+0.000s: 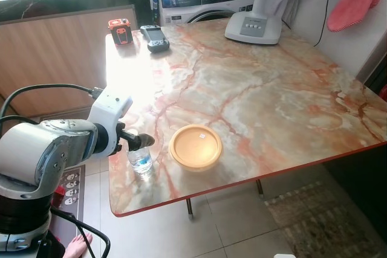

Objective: Restocking fridge

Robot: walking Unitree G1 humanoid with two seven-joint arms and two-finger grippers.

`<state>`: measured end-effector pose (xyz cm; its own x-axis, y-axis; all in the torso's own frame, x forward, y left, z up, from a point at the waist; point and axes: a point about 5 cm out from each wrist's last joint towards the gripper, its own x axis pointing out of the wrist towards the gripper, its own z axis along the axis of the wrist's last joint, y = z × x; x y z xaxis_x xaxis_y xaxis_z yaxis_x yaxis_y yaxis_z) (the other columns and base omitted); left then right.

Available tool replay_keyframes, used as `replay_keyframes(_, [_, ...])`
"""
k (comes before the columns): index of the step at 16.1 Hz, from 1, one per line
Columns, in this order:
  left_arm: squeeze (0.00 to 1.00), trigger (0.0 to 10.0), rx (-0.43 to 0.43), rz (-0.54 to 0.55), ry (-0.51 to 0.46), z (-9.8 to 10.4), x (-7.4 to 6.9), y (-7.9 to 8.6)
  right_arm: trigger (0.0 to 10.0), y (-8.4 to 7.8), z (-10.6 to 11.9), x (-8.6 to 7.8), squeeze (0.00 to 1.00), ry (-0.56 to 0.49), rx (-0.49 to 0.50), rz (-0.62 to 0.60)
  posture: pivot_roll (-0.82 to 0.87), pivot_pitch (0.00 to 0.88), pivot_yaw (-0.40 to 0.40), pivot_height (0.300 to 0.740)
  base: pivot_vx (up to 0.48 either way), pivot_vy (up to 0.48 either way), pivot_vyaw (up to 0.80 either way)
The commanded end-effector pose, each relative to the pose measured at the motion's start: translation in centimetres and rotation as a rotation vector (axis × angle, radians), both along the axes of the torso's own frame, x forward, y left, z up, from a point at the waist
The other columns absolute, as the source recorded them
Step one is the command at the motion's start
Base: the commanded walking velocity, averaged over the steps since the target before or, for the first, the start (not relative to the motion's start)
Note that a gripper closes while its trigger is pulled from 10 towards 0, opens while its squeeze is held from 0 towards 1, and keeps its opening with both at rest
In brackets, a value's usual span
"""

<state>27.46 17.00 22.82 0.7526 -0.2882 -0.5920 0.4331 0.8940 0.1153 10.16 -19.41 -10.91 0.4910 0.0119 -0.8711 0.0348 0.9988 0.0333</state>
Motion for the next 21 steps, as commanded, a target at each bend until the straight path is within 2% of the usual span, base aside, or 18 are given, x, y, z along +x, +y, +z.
replay_keyframes(1, [0.0,8.4,-0.001,0.028,-0.006,-0.12,0.12,0.42,10.0,0.28,-0.44,-1.5,0.0,0.057,0.012,0.012,0.2,0.047,0.01,0.736,0.0,0.0,0.0])
replay_keyframes(2, [0.0,6.5,-0.007,0.03,-0.005,-0.29,0.1,0.34,10.0,0.23,-0.43,-1.5,0.0,0.055,0.013,0.01,0.2,0.05,0.007,0.736,0.0,0.0,0.0])
replay_keyframes(3, [0.0,3.4,-0.012,0.032,-0.006,-0.38,0.13,0.34,10.0,0.21,-0.42,-1.49,0.0,0.054,0.012,0.012,0.2,0.053,0.004,0.736,0.0,0.0,0.0])
replay_keyframes(4, [0.0,2.7,-0.019,0.037,-0.012,-0.38,0.2,0.33,10.0,0.19,-0.41,-1.48,0.0,0.054,0.011,0.016,0.2,0.056,0.002,0.736,0.0,0.0,0.0])
replay_keyframes(5, [0.0,2.7,-0.021,0.039,-0.015,-0.36,0.23,0.32,10.0,0.18,-0.41,-1.47,0.0,0.054,0.011,0.017,0.2,0.056,0.002,0.736,0.0,0.0,0.0])
replay_keyframes(6, [0.0,2.2,-0.023,0.04,-0.015,-0.48,0.24,0.31,10.0,0.17,-0.4,-1.45,0.0,0.053,0.01,0.019,0.2,0.058,0.002,0.736,0.0,0.0,0.0])
replay_keyframes(9, [0.0,2.2,-0.023,0.04,-0.015,-0.52,0.24,0.29,10.0,0.16,-0.4,-1.44,0.0,0.052,0.01,0.019,0.19,0.061,0.001,0.736,0.0,0.0,0.0])
replay_keyframes(10, [0.0,1.9,-0.022,0.042,-0.019,-0.46,0.25,0.29,10.0,0.14,-0.39,-1.43,0.0,0.051,0.009,0.018,0.2,0.062,0.0,0.736,0.0,0.0,0.0])
replay_keyframes(11, [0.0,0.9,-0.025,0.046,-0.026,-0.31,0.3,0.29,10.0,0.12,-0.39,-1.41,0.0,0.051,0.011,0.018,0.2,0.065,0.0,0.736,0.0,0.0,0.0])
replay_keyframes(16, [0.0,0.9,-0.036,0.045,-0.028,-0.1,0.3,0.21,10.0,0.18,-0.4,-1.38,0.0,0.055,0.014,0.023,0.2,0.067,0.001,0.736,0.0,0.0,0.0])
replay_keyframes(18, [0.0,0.5,-0.04,0.038,-0.02,0.04,0.22,0.16,10.0,0.27,-0.42,-1.37,0.0,0.061,0.014,0.029,0.2,0.066,0.007,0.736,0.0,0.0,0.0])
replay_keyframes(19, [0.0,1.3,-0.047,0.021,-0.014,0.11,0.11,-0.08,10.0,0.3,-0.44,-1.36,0.0,0.065,0.014,0.032,0.2,0.066,0.007,0.736,0.0,0.0,0.0])
replay_keyframes(20, [0.0,3.1,-0.054,0.012,-0.013,0.16,0.05,-0.23,10.0,0.31,-0.45,-1.37,0.0,0.068,0.012,0.036,0.2,0.067,0.009,0.736,0.0,0.0,0.0])
replay_keyframes(21, [0.0,10.0,-0.056,0.01,-0.013,0.17,0.03,-0.26,10.0,0.34,-0.46,-1.38,0.0,0.071,0.012,0.038,0.21,0.067,0.009,0.736,0.0,0.0,0.0])
